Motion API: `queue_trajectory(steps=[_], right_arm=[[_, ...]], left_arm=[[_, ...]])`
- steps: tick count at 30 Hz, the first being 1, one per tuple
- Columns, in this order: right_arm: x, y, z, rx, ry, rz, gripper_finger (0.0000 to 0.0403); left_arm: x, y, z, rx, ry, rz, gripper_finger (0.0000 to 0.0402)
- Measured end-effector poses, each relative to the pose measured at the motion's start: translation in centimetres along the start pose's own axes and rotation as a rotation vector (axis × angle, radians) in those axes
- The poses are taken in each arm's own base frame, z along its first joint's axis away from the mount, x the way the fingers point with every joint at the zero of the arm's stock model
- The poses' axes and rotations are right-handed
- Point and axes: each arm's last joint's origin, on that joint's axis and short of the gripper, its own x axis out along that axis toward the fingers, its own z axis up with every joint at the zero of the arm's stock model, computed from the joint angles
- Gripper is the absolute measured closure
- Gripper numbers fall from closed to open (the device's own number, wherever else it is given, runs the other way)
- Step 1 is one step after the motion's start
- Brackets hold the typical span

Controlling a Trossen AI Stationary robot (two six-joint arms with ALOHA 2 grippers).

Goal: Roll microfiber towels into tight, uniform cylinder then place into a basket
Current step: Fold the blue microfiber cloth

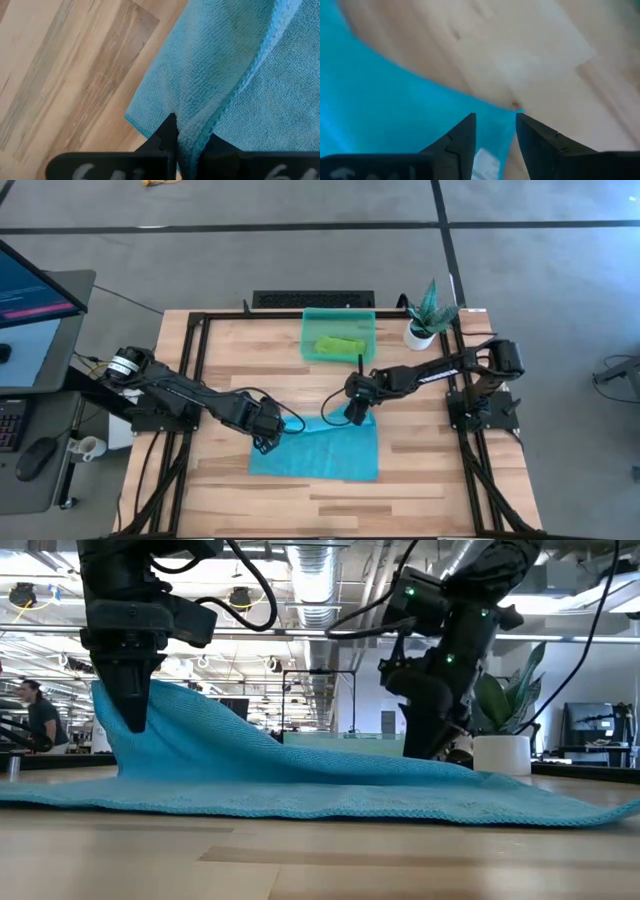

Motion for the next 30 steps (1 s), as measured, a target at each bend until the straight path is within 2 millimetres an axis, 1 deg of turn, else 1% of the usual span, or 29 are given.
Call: queue_trajectory(steps=[6, 12, 18, 21, 25, 30], right_arm=[[-0.2, 1.2, -0.7, -0.069, 0.008, 0.017, 0.0245], [-0.2, 1.2, -0.7, -0.068, 0.011, 0.014, 0.0243], [1.8, 0.9, -1.0, -0.058, 0.052, -0.027, 0.0245], [2.4, 0.8, -1.1, -0.061, 0.066, -0.047, 0.0245], [2.1, 0.7, -1.2, -0.015, 0.055, -0.086, 0.0249], [0.3, -0.8, -2.0, 0.097, 0.108, -0.232, 0.0256]], left_arm=[[0.0, 0.0, 0.0, 0.0, 0.0, 0.0, 0.0401], [0.0, 0.0, 0.0, -0.001, 0.0, 0.0, 0.0401], [0.0, 0.0, 0.0, -0.001, 0.0, 0.0, 0.0401], [0.0, 0.0, 0.0, -0.001, 0.0, 0.0, 0.0401], [0.0, 0.0, 0.0, -0.001, 0.0, 0.0, 0.0401], [0.0, 0.0, 0.1, -0.006, -0.01, -0.001, 0.0401]])
